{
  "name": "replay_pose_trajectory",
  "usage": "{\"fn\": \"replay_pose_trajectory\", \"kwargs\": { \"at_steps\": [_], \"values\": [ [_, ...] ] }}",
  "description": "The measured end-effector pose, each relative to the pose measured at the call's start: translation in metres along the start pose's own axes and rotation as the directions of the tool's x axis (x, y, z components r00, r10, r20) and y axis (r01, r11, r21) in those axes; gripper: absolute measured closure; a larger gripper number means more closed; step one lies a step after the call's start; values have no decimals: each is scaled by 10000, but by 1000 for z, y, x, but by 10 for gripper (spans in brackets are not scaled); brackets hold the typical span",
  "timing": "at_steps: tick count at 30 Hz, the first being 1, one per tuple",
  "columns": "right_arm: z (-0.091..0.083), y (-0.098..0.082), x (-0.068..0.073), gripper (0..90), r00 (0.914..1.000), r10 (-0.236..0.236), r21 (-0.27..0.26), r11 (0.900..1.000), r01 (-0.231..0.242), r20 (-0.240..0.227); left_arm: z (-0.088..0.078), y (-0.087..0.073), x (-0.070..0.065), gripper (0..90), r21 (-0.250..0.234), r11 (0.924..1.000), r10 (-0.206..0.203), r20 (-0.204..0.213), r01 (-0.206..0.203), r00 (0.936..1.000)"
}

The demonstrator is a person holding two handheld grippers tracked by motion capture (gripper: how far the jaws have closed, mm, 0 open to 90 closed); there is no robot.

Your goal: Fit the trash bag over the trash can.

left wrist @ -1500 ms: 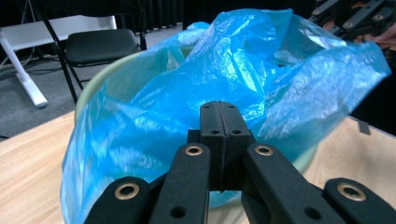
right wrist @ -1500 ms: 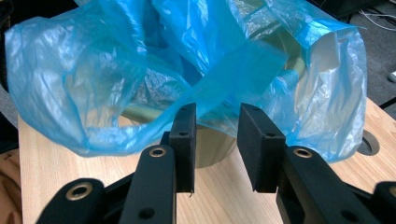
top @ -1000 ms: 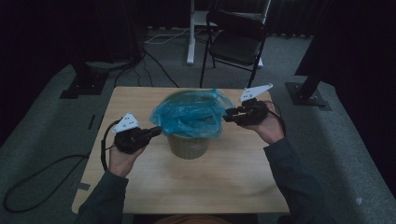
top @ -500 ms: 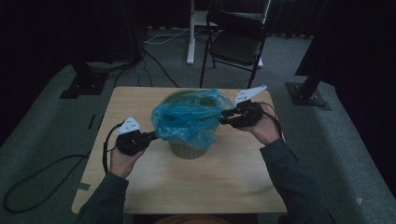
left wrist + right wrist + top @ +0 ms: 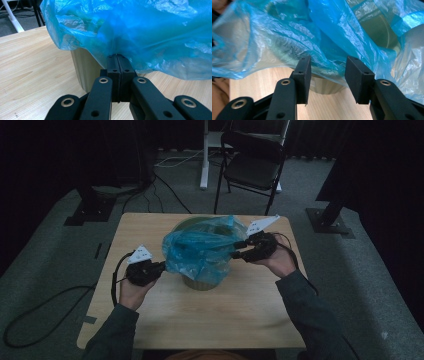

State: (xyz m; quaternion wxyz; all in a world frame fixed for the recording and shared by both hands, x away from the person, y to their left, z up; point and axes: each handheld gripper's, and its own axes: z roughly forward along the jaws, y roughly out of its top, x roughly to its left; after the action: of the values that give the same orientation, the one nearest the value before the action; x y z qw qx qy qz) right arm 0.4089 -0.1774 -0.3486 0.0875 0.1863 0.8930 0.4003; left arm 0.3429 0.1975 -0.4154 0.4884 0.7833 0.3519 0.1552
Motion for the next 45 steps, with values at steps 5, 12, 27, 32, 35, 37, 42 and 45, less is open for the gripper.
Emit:
{"fn": "replay_pose_trajectory", "kwargs": {
  "at_steps": [5, 12, 27, 32, 35, 37, 42, 45],
  "values": [
    [1, -1, 0, 661, 9997, 5, 93, 10000, -7, 239, 1, 0, 0, 887, -10, 10000, -7, 50, 7, 10000],
    [3, -6, 0, 898, 9999, -14, 194, 9998, 11, 140, 1, 0, -1, 888, -38, 10000, -8, 53, 8, 10000],
    [7, -24, -1, 900, 9996, 119, 756, 9971, -100, -242, 1, -7, 1, 897, 83, 9999, -118, -9, 119, 9999],
    [10, -27, -1, 900, 9996, 120, 971, 9952, -95, -260, -1, -8, 4, 897, 40, 9998, -187, -78, 187, 9998],
    [8, -27, -2, 900, 9996, 155, 952, 9954, -133, -223, -6, -7, 6, 891, -131, 9995, -287, -150, 285, 9995],
    [6, -26, -2, 900, 9997, 158, 857, 9962, -141, -185, -10, -6, 8, 851, -251, 9991, -349, -242, 343, 9991],
    [0, -24, -3, 900, 9998, 121, 616, 9980, -112, -146, -18, -5, 14, 795, -466, 9975, -546, -382, 528, 9978],
    [-4, -21, -2, 900, 9999, 59, 445, 9990, -53, -131, -26, -1, 17, 771, -818, 9943, -725, -509, 682, 9961]
  ]
}}
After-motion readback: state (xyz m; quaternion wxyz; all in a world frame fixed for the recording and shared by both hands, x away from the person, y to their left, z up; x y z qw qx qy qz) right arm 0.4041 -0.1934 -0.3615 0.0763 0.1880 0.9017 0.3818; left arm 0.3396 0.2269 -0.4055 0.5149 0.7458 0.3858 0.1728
